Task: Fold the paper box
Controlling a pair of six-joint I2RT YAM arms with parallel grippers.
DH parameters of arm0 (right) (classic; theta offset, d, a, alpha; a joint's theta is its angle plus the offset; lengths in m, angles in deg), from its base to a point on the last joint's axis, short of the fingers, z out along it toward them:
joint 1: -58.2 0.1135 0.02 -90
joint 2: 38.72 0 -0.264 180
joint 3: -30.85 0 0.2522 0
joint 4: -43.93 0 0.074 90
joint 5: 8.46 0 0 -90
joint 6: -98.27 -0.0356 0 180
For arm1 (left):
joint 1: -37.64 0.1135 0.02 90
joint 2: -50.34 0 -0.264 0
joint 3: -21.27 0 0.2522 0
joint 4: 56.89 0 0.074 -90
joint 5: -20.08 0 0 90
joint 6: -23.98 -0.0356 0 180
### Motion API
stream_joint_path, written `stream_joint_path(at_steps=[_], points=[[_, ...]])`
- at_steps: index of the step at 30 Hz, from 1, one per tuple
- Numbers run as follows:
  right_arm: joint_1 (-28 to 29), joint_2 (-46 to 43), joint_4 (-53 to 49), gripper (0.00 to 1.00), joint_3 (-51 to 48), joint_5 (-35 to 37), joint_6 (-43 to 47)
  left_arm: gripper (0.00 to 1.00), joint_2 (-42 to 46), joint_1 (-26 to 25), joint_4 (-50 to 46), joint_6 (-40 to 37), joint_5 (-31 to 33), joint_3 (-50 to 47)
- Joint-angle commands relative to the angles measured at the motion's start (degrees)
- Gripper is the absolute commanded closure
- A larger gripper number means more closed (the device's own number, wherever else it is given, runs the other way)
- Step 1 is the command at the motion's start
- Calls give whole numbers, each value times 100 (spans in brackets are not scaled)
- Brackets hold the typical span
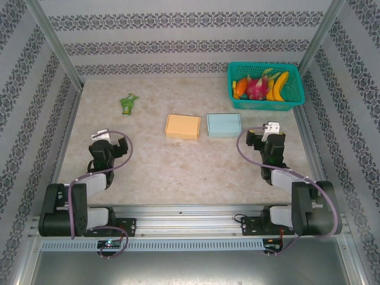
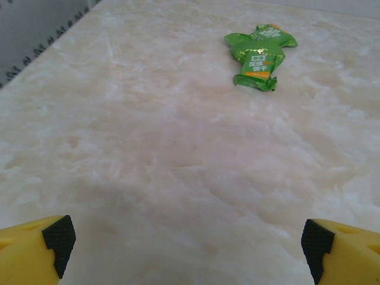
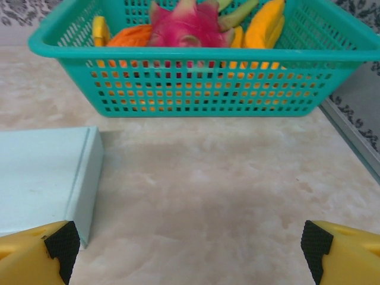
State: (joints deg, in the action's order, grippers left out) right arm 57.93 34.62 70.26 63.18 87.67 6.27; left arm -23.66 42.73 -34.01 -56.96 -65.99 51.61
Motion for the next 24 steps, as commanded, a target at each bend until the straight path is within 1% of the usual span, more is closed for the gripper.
stream_joint_path(at_steps=[1,4,6,7,8,9,10,11,13,15,16,17,18,19,20,21,23,24], points=[[-167,109,489,2,-36,-365,-257,0,-227,249,507,166,-1004,239],[-263,597,1355,2,-222,-625,-401,0,-325,296,882,44,-1008,160],[-253,1169,2138,2,-339,-967,-280,0,-580,298,1507,-48,-1034,-11],[-250,1471,2627,2,-378,-1076,-280,0,-774,294,1792,-92,-1120,-64],[-262,1609,2900,2,-397,-1243,-279,0,-944,298,2039,-198,-1374,-53],[-263,1497,2658,2,-358,-1285,-235,0,-974,292,1863,-334,-1648,29],[-271,1309,2182,2,-278,-1256,-202,0,-1040,280,1771,-361,-1697,144],[-269,1244,1981,2,-225,-1233,-191,0,-1060,275,1695,-419,-1814,191],[-272,1385,2182,2,-204,-1284,-232,0,-1146,254,1758,-524,-2020,207],[-271,1326,1973,2,-147,-1449,-145,0,-1309,55,1833,-735,-1813,184],[-271,1310,1892,2,-123,-1470,-123,0,-1590,-61,2107,-835,-1764,195],[-272,1336,1918,2,-102,-1502,-123,0,-1681,-138,2204,-893,-1746,295],[-272,1358,1921,2,-88,-1514,-117,0,-1447,-190,1294,-943,-1626,536],[-267,1353,1850,2,-62,-1482,-120,0,-1562,-224,1130,-865,-1325,685],[-264,1343,1721,2,2,-1376,-141,0,-1625,-289,1383,-870,-1119,645],[-258,1354,1556,2,74,-1248,-185,0,-1523,-306,988,-839,-968,755],[-132,1334,1355,2,217,-1020,-103,0,-1562,-384,1102,-870,-809,729],[-70,1345,1230,2,319,-916,-59,0,-1543,-392,979,-865,-786,756]])
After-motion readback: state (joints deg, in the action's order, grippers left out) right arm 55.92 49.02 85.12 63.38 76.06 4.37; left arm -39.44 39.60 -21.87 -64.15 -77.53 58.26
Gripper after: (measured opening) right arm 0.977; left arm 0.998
